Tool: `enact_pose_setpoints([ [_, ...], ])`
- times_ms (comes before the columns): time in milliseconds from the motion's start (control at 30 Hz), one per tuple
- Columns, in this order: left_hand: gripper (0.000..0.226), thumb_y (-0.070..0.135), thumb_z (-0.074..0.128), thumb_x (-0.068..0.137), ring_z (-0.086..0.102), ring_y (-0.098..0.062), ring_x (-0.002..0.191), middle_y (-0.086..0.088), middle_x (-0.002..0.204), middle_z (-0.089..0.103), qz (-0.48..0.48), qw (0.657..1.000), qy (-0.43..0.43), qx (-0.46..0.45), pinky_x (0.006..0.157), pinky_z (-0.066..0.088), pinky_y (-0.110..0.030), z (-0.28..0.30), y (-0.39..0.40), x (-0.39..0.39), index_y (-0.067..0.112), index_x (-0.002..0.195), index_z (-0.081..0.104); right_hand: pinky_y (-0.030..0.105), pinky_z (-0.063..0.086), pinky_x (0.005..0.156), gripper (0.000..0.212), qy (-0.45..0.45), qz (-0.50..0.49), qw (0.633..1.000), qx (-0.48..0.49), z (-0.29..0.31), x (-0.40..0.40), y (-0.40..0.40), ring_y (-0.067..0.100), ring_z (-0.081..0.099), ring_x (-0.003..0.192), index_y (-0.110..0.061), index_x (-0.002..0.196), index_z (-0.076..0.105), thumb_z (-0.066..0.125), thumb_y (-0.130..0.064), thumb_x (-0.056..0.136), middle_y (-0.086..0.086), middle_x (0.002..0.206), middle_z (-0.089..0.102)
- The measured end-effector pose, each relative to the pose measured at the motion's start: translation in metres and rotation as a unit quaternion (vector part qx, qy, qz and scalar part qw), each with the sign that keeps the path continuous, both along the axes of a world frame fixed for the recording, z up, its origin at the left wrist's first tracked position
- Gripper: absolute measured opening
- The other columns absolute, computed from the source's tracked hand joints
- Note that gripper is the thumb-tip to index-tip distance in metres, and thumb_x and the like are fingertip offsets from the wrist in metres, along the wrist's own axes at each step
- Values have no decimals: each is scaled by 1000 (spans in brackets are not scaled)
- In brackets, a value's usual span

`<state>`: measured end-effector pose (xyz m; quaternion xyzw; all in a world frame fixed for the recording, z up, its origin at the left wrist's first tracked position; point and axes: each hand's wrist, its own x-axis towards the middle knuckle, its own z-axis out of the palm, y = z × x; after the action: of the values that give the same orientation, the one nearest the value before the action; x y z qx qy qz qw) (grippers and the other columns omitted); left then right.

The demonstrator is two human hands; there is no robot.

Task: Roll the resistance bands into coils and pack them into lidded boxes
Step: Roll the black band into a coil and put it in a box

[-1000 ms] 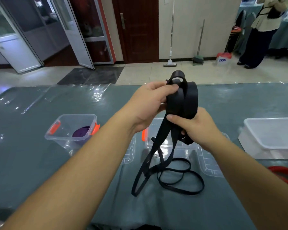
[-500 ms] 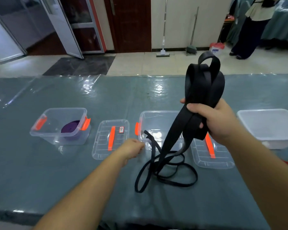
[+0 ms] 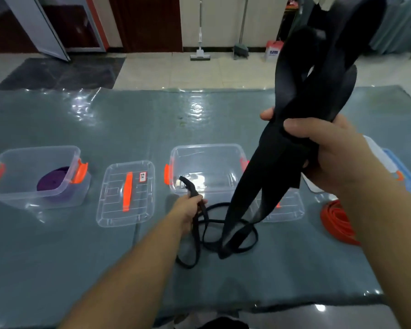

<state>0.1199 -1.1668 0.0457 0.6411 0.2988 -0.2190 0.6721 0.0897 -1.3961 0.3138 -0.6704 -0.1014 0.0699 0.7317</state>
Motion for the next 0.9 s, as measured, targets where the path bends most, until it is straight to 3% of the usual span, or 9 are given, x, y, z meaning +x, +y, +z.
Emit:
enact_pose_setpoints([
  [133,13,17,59,102,67,-18,83,-1,89,74,-173,958,-128,191,77,52,-28,9,11,-22,10,109,68,26,42,51,24,-4,-12,998,-60,-13,5,-9,22,54,60,-18,101,81,73,-19,78,24,94,62],
  [267,22,24,56,106,63,-12,98,10,109,70,-312,891,-201,263,88,48,-26,18,31,-54,25,125,65,50,46,76,25,19,-35,992,-121,-36,7,-10,45,58,84,-22,102,81,75,-24,78,43,107,63],
  [367,21,31,54,105,63,-7,104,17,113,69,-299,868,-258,300,98,50,-28,19,41,-70,35,122,66,49,46,75,21,39,-51,986,-152,-52,10,-7,44,59,79,-25,99,82,75,-25,79,43,110,63],
  [500,24,17,54,106,53,1,89,14,107,63,-210,870,-309,320,83,38,-1,30,42,-78,25,126,66,45,51,70,21,56,-58,972,-221,-70,14,-3,37,62,72,-12,99,79,78,-26,84,35,98,70],
  [600,17,23,50,109,57,-3,82,14,97,63,-140,889,-298,318,71,39,-6,40,44,-67,34,116,61,43,51,63,47,85,-59,959,-262,-82,11,4,25,63,62,-7,95,76,79,-47,70,23,74,69],
  [667,14,25,48,109,60,0,83,13,92,64,-113,897,-302,303,70,41,-13,50,45,-58,33,109,59,41,51,60,35,102,-57,953,-280,-89,8,7,22,61,55,-5,87,72,80,-38,79,13,63,64],
  [733,12,24,48,109,63,-9,92,5,100,67,-114,895,-327,281,79,51,-30,58,42,-54,29,112,58,41,50,59,25,112,-60,952,-278,-96,6,7,21,59,54,-1,84,68,77,-24,87,10,61,62],
  [800,13,25,49,108,64,-20,100,2,109,68,-157,878,-355,279,87,53,-37,68,38,-59,29,117,57,41,49,58,22,118,-68,950,-279,-98,4,4,23,58,55,0,85,67,75,-20,89,14,64,61],
  [900,13,29,51,104,64,-15,91,6,101,68,-265,834,-378,303,78,53,-31,75,36,-75,28,114,59,40,47,55,23,128,-87,948,-279,-99,4,-4,25,55,56,1,86,68,76,-21,88,18,66,57],
])
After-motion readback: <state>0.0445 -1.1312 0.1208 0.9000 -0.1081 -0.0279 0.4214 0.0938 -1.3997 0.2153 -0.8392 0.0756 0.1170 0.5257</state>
